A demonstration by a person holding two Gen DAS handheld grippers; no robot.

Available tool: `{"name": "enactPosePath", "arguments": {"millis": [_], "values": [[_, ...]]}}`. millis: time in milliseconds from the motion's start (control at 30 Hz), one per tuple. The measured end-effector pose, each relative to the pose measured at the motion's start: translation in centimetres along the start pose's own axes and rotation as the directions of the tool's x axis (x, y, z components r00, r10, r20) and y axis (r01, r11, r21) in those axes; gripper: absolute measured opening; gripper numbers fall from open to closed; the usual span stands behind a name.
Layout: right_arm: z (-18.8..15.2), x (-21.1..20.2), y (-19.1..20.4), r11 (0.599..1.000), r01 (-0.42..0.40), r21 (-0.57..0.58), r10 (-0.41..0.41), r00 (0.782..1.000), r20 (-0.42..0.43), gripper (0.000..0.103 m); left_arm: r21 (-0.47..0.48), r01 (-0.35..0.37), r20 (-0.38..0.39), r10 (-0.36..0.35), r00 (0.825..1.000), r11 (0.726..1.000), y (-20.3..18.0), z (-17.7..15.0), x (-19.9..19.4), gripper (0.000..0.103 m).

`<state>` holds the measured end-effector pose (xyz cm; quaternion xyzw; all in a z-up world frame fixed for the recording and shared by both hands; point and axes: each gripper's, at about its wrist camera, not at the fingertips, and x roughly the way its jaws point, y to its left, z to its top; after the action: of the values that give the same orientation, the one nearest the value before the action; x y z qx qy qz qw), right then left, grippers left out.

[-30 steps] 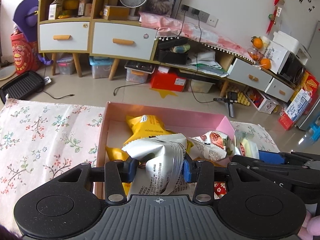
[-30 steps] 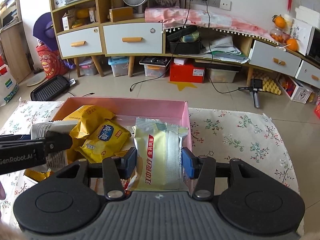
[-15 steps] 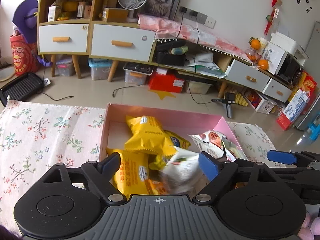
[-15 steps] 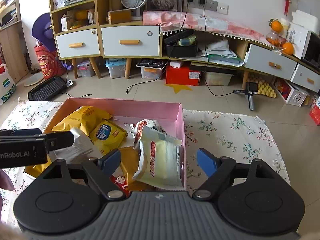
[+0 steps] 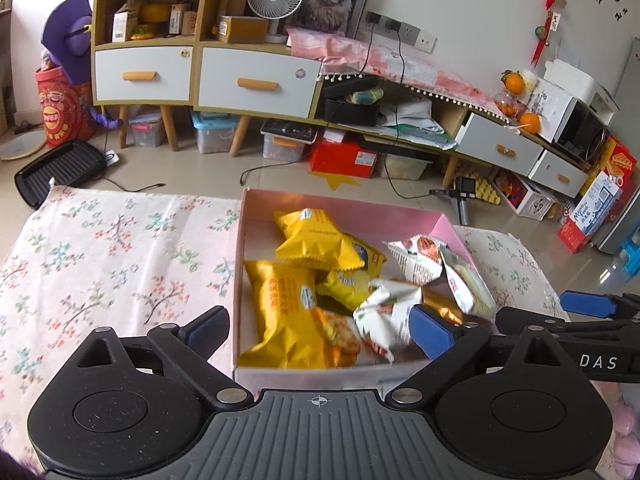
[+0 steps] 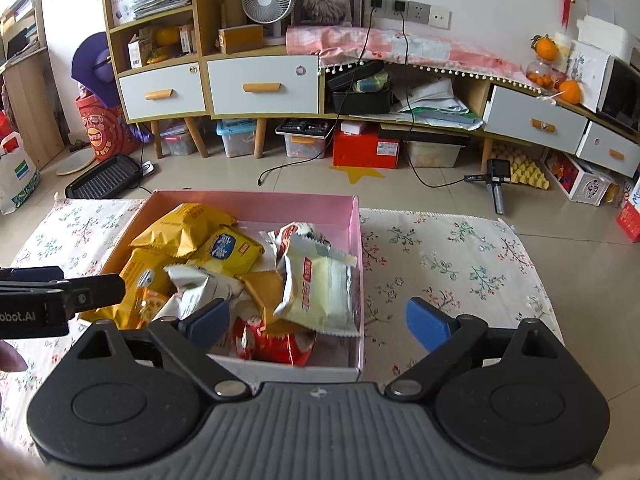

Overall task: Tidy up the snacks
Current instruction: 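Lift both tools out of the box toward the remaining snacks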

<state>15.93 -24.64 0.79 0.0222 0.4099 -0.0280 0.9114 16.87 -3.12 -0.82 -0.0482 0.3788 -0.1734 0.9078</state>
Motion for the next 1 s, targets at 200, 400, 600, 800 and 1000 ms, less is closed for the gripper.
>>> {"name": "enactPosePath", "arguments": {"millis": [200, 400, 600, 800, 1000], "values": [[-0.9, -1.2, 0.0, 1.0, -0.001, -0.015, 0.001, 1.0, -0.009, 0.099, 0.058, -0.017, -0.019, 0.018, 1.0, 0.998, -0.2, -1.5, -1.6, 0.098], [-1.9, -2.5, -0.2, 1.0, -0.006, -0.031, 0.005, 1.0, -0.017, 0.101, 0.086, -0.024, -0.035, 0.027, 0.999, 0.996, -0.4, -3.4, -3.1, 0.098], [-3.3, -3.2, -0.4, 0.999, -0.015, -0.039, 0.015, 1.0, -0.013, 0.102, 0.12, -0.025, -0.035, 0.029, 0.999, 0.992, -0.3, -5.6, -4.2, 0.099], [-5.2, -3.1, -1.9, 0.998, -0.049, -0.032, 0.048, 0.999, -0.019, 0.102, 0.121, -0.011, -0.046, 0.016, 0.999, 0.993, 0.6, -7.9, -4.7, 0.099], [-6.5, -3.3, -3.2, 0.995, -0.033, -0.092, 0.032, 0.999, -0.016, 0.103, 0.167, -0.024, -0.045, 0.032, 0.998, 0.986, 0.6, -9.6, -4.6, 0.099]]}}
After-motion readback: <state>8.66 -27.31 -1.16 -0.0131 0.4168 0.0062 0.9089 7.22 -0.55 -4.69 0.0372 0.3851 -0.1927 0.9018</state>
